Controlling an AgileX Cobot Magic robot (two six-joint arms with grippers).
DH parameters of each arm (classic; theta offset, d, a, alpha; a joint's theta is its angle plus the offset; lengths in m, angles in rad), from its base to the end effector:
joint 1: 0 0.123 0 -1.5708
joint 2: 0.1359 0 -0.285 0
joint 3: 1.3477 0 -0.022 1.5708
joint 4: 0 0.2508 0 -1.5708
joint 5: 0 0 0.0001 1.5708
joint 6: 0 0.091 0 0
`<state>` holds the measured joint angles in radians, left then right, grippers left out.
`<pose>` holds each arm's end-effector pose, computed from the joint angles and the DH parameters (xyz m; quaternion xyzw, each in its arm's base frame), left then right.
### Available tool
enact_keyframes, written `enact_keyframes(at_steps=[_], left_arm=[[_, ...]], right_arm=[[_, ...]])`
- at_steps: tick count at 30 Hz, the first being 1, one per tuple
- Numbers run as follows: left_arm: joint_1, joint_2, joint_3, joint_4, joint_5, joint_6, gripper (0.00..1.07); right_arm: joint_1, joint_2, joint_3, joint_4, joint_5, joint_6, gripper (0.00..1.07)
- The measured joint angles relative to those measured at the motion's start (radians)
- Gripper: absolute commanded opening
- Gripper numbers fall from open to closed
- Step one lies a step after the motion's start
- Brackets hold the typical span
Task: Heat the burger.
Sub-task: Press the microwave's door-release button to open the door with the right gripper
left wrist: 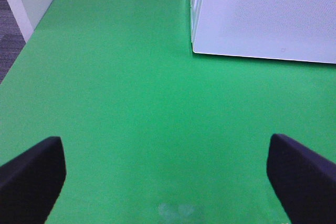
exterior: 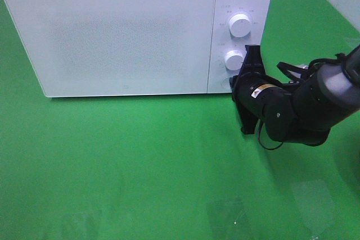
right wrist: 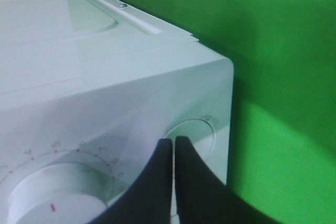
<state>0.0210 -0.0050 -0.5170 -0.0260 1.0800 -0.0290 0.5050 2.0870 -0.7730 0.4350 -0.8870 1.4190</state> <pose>-0.0084 -0.0023 0.2804 -0.0205 0.8522 -0.0151 0.5226 0.3275 0.1471 0.0882 0.5383 0.6237 0.4294 0.3699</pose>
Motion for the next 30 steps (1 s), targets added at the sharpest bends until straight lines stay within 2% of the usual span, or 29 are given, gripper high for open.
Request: enact_keyframes(at_steps=[30], left_arm=[[0.0,0.0,0.0,0.0,0.0,0.0,0.98]], right_arm=[[-0.022,0.055,-0.053,-0.012,0.017,-0.024,0.0]])
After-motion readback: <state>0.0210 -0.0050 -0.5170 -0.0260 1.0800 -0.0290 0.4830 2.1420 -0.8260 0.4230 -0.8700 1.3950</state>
